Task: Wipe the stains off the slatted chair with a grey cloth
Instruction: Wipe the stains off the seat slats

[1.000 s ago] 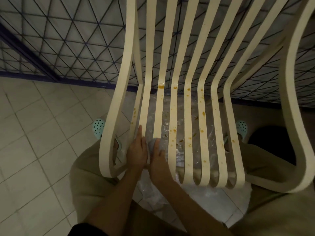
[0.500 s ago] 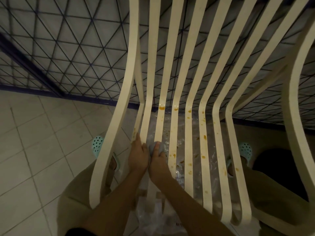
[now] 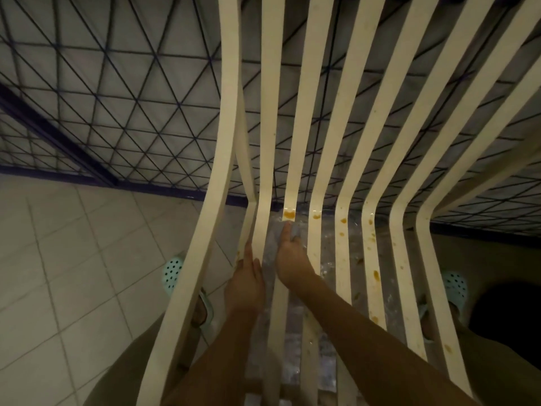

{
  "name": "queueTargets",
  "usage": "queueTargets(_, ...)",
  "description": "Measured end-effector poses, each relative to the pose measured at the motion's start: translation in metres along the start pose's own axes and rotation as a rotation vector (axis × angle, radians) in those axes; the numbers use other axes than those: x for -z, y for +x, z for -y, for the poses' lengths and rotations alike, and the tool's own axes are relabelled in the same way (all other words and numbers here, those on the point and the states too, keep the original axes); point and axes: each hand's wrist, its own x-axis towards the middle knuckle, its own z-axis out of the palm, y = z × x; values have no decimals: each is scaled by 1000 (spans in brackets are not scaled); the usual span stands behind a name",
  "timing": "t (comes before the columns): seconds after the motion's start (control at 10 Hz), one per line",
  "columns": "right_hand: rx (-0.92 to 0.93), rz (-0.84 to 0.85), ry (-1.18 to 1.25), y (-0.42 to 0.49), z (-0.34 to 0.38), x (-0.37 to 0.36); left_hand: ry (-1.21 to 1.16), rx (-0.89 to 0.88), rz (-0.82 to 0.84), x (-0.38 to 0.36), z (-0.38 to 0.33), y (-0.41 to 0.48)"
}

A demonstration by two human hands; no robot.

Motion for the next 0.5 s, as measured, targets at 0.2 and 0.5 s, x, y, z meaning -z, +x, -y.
queueTargets(0.2,32,15,49,10,4,11,-14,-6,-42,2,13,21)
queueTargets(0.5,374,-380,71,32,0,89,18,16,-45,-2,0,31)
